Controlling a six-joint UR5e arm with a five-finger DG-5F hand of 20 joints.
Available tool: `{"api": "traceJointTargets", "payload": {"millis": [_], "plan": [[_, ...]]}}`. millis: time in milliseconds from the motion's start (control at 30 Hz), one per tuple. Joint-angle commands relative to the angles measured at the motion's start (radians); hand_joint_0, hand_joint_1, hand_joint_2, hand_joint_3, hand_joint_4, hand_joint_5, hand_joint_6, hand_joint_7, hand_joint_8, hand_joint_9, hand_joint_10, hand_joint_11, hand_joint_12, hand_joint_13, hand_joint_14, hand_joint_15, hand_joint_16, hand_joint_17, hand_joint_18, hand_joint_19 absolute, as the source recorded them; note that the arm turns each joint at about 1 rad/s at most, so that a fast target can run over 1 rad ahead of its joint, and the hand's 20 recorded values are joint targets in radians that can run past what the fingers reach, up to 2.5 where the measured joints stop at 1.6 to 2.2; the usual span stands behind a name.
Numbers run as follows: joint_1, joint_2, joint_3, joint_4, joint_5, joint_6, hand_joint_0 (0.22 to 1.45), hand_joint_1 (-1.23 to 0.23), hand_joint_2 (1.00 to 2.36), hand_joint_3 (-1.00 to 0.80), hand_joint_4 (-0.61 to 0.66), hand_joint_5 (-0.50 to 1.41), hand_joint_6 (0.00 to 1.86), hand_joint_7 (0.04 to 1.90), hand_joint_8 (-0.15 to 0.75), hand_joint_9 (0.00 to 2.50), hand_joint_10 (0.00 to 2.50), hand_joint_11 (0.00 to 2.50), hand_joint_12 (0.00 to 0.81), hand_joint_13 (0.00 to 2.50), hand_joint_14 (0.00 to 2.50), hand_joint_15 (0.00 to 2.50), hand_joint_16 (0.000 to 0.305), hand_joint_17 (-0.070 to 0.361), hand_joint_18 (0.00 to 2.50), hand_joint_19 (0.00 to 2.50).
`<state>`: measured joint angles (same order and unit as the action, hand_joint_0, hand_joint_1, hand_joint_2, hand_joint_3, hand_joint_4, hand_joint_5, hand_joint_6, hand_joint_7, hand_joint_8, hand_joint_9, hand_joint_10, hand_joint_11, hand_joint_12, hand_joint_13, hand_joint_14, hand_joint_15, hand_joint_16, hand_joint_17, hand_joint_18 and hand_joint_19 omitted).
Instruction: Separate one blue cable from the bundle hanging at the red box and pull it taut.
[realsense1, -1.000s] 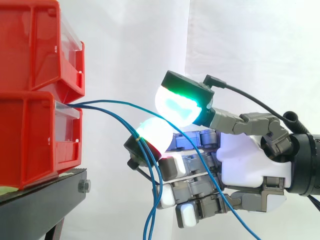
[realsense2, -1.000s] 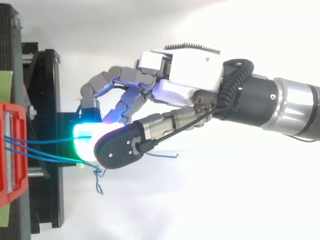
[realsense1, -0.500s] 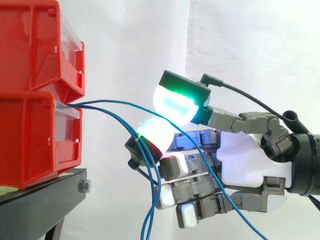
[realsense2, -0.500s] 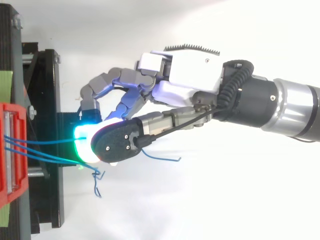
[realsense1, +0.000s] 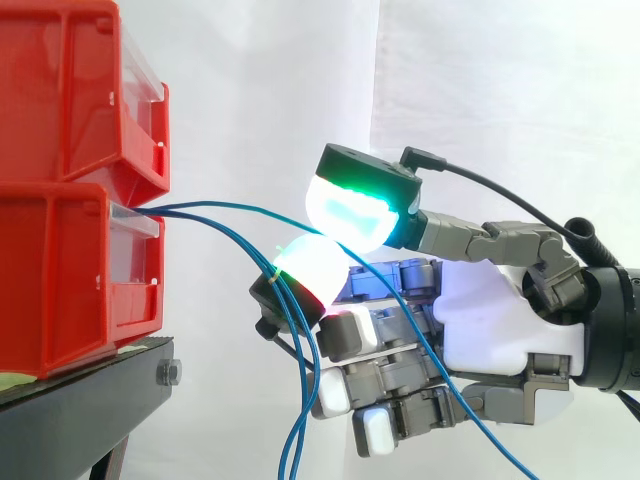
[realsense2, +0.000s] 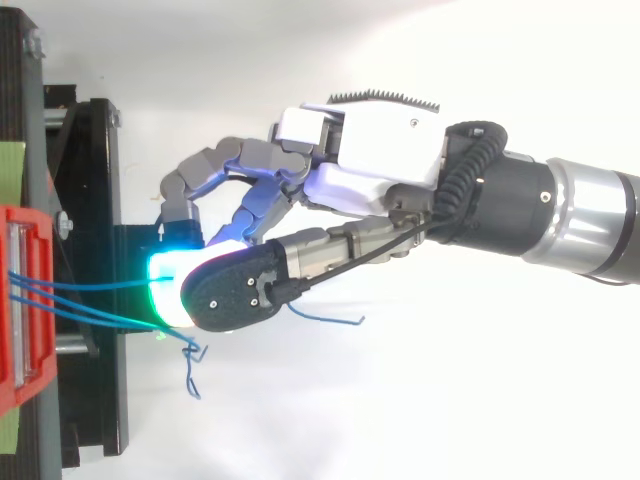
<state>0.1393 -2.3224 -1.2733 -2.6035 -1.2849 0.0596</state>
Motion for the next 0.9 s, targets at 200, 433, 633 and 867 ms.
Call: {"api": "traceJointTargets", "payload": {"millis": [200,433,633,867], "plan": [[0.000,0.000,-0.001,-0.006,-0.001,0.000,0.64,-0.71,1.02,-0.24,0.04,-0.20,0.88,1.10,0.292,1.12,0.02,1.28,0.384,0.94,0.02,0.74,0.046,0.104,0.88,0.68],[0.000,0.000,0.000,-0.006,-0.001,0.000,0.65,-0.70,1.02,-0.26,0.05,-0.21,0.88,1.08,0.277,1.20,0.01,1.53,0.349,1.06,0.02,1.06,0.041,0.092,0.86,0.66],[0.000,0.000,-0.001,-0.006,0.001,0.000,0.65,-0.70,1.02,-0.27,0.06,-0.21,0.88,1.07,0.267,1.23,0.00,1.66,0.325,1.18,0.01,1.49,0.042,0.093,0.90,0.76],[0.000,0.000,-0.001,-0.006,0.001,0.000,0.66,-0.70,1.02,-0.28,0.06,-0.20,0.87,1.05,0.273,1.20,0.47,1.60,0.309,1.11,0.84,1.66,0.037,0.083,1.08,1.07]]}}
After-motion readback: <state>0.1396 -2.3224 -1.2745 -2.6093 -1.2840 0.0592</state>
